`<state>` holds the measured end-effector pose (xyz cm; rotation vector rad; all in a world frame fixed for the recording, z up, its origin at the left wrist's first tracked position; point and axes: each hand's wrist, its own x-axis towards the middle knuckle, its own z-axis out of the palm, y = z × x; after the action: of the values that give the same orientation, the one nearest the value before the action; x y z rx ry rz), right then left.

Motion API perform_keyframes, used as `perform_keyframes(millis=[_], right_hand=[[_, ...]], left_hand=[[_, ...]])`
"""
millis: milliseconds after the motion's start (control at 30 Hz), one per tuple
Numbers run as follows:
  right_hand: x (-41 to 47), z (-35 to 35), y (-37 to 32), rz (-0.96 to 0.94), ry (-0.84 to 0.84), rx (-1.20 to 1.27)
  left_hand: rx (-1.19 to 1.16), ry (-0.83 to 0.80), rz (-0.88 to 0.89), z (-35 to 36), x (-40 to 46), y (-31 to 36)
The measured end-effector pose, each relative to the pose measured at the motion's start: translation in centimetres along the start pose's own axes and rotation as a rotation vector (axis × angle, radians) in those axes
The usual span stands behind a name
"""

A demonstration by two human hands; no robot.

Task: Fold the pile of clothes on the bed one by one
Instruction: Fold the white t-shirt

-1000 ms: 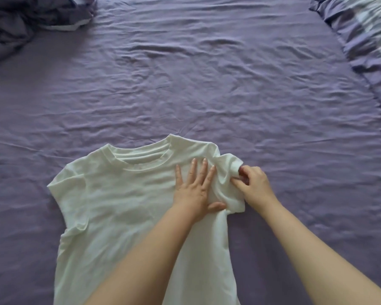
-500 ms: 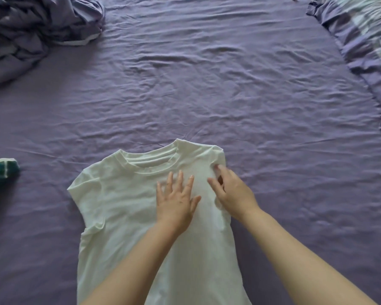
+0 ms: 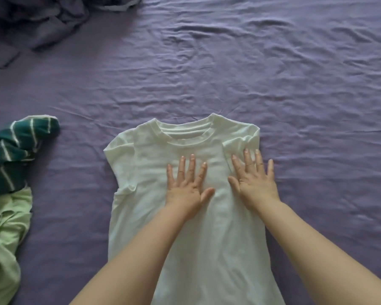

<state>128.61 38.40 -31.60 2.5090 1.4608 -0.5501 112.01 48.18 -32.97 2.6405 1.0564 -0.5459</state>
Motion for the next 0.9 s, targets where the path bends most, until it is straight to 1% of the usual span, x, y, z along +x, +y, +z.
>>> perform_keyframes(millis=[67,133,233,367,467,633,767,833,900], right_hand=[[-1.9,-0.3,-1.1,-0.047,0.052,0.002],[-4.5,-0.3,-2.5,-0.135,0.058,0.012],[-9.0,0.5,-4.3,-0.228,-0.026,0.042],[-15.5,2.5,-5.4,-0.262,-0.186,0.071],[-19.8,4.1,-5.7,-0.261,-0.22,0.081],[-24.7,5.8,-6.2,-0.313,-0.282,0.044],[-27.2,6.1,-7.4,-0.369,-0.26,0.013],[-27.8,5.8,-8.5,-0.399,-0.211,0.006],[-28.4,6.2,-9.5,-0.438,-0.21,0.025]], left_hand=[[-0.012,-0.003,-0.016,-0.4,-1.1,0.4],[-0.043,-0.024,-0.024,-0.4,-3.1,0.9],[-0.087,-0.075,-0.032,0.2,-7.5,1.6],[-0.113,-0.14,-0.074,1.8,-14.3,2.6],[-0.157,-0.181,-0.114,3.3,-19.1,3.4],[-0.17,-0.216,-0.172,5.5,-25.7,3.8],[-0.166,-0.193,-0.212,6.1,-29.5,3.4],[-0.173,-0.135,-0.315,6.2,-30.7,2.8],[-0.234,-0.056,-0.497,6.2,-31.5,1.9]])
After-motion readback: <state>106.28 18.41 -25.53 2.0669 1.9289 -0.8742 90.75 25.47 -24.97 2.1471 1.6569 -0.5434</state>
